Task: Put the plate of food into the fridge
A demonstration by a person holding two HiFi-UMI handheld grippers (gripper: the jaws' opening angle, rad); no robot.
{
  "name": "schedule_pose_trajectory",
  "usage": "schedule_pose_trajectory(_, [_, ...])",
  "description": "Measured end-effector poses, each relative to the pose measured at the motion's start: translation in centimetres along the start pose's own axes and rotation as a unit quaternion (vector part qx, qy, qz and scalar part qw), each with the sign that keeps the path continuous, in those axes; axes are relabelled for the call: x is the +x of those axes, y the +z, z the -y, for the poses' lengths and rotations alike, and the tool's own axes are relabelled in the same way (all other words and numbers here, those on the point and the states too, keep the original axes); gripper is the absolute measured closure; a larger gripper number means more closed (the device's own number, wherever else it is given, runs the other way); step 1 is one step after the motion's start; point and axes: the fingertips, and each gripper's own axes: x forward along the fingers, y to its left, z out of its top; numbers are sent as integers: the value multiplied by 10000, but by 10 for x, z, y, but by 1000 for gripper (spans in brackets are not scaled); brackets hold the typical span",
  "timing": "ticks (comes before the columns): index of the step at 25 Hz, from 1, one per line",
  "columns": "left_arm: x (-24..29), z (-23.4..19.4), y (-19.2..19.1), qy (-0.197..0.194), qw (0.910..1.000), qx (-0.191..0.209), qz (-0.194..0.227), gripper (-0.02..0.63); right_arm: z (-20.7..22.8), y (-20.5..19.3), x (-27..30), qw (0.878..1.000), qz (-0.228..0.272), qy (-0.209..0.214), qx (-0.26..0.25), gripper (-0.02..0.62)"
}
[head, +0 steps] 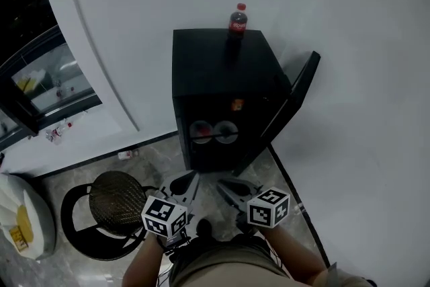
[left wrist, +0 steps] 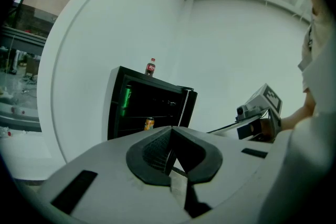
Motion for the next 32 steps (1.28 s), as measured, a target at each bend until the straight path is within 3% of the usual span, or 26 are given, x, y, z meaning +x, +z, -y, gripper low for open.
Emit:
schedule_pose_trajectory(12, [4,54,14,-1,9998,204,76,597,-2,-12,-56,9991,-123,-33,-411,569])
schedule_pose_trajectory(19, [4,101,22,-109,9994,104,320,597,4,-9,-100,9985,94,-23,-546,569])
schedule_pose_trajectory(32, [1,177,16,-148,9992,248,264,597,11,-21,-173,9978,419,-100,-513,569])
